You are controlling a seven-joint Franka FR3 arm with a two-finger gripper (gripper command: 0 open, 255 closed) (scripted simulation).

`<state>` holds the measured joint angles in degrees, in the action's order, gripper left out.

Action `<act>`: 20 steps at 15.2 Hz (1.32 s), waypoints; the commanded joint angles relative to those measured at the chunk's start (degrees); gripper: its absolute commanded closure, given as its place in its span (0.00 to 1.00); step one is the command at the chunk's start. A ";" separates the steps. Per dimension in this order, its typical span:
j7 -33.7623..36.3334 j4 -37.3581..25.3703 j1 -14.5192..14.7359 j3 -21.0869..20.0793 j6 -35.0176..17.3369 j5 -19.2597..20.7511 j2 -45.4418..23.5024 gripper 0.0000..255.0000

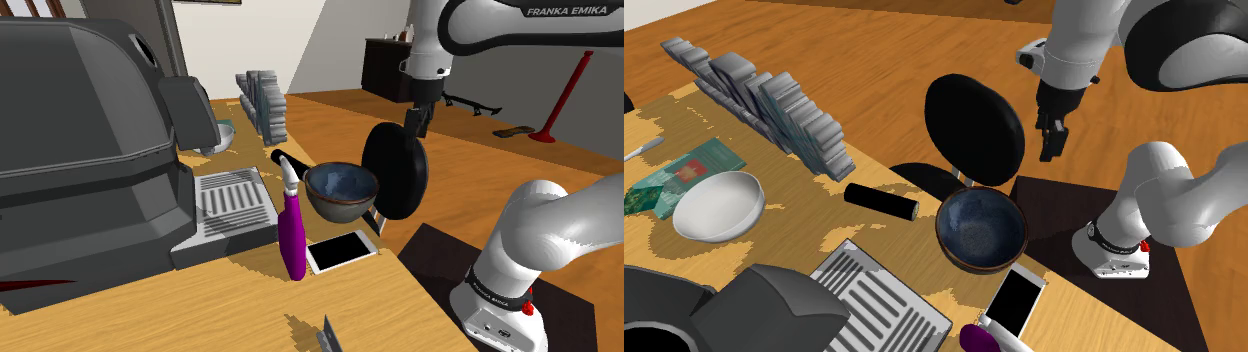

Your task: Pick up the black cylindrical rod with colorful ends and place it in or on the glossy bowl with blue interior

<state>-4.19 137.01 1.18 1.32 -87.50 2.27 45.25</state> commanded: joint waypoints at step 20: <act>15.16 -20.65 1.25 -7.69 -20.82 -2.54 -38.32 0.00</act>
<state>10.40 118.00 2.48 -6.23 -107.60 -0.49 9.10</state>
